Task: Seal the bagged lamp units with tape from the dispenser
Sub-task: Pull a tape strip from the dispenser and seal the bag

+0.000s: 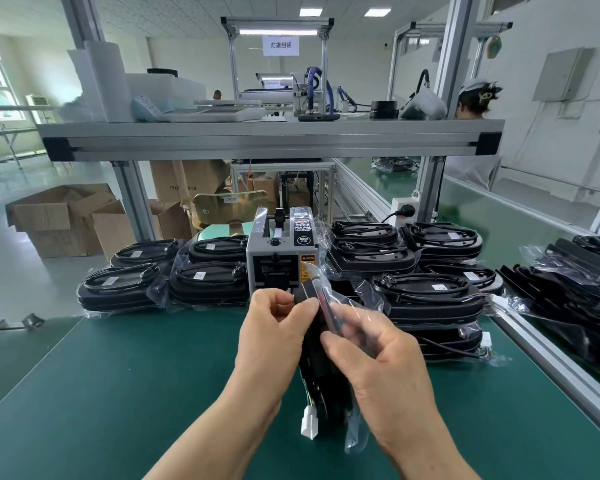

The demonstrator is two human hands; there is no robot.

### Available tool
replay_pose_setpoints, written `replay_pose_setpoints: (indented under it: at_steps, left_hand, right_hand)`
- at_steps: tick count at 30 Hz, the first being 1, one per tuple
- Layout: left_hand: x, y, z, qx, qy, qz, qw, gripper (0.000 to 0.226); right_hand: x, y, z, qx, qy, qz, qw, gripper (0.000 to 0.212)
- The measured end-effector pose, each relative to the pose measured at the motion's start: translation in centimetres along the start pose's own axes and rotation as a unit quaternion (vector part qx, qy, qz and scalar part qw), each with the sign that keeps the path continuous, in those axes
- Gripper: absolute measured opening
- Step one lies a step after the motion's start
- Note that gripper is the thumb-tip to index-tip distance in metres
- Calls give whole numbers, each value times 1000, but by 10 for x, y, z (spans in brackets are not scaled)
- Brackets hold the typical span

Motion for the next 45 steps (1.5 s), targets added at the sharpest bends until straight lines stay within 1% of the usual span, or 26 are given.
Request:
replay_pose_setpoints:
  at_steps: [2,4,6,8,11,14,16,17,19,23,27,29,31,34,36,39,41,43,45]
  left_hand:
    - [-2,-1,-4,1,-2,-14,1000,26]
    - [-4,-1,-8,8,-11,-63,998,31]
    - [-7,-1,-12,16,-27,-110,993,41]
    - [-9,-1,-14,24,-39,-124,991,48]
    - [-10,-1,-13,52,-49,-135,988,44]
    - [-13,-6,-15,105,-111,-135,979,52]
    - [-16,-9,-19,131,-154,-151,968,48]
    - [-16,-10,-20,138,-162,-165,963,46]
    - [-17,-11,-22,142,-161,-183,959,43]
    - [-18,-12,-20,164,-146,-186,958,21]
    - [-20,-12,-16,185,-133,-193,954,19]
    - [-21,-13,-16,166,-140,-189,958,24]
    - [-22,-13,-20,129,-170,-187,959,28]
    - [-22,-13,-26,95,-214,-207,950,34]
    - [-23,-14,-29,78,-222,-219,947,32]
    - [-26,-13,-33,60,-205,-238,948,30]
    - [-28,-12,-32,44,-180,-247,951,30]
    - [-29,-12,-29,19,-152,-208,966,32]
    - [-26,-13,-23,-40,-122,-134,983,37]
  right_hand:
    - [1,-1,-1,0,4,6,1000,31]
    - [3,-2,0,0,11,13,1000,29]
    - [5,-2,0,-3,15,20,1000,29]
    - [6,-1,0,0,12,14,1000,29]
    - [7,-3,-2,8,11,3,1000,27]
    - [8,0,-6,5,-9,2,1000,28]
    - [8,3,-9,-3,-28,9,1000,31]
    - [8,4,-10,-5,-37,12,999,32]
    - [6,6,-10,-10,-51,35,998,33]
    - [4,7,-10,-8,-58,63,996,33]
    - [4,5,-10,9,-54,57,997,36]
    - [5,5,-9,14,-48,65,997,38]
    - [6,7,-10,10,-47,79,996,38]
    - [8,11,-14,8,-28,78,996,39]
    - [10,14,-16,14,-11,85,996,41]
    - [8,15,-18,33,-6,74,997,44]
    - [6,19,-16,42,-7,56,998,46]
    - [4,24,-12,48,-10,63,997,46]
    - [0,30,-7,50,-26,95,994,43]
Point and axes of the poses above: each hand's wrist, its own z-axis towards the middle knuckle, its own x-axis out of the back of the hand, y = z × x, the point moved 5 cm from there along z, towards the middle knuckle, and after that the axes turned 15 degrees about -x, right-handed, at the moved point
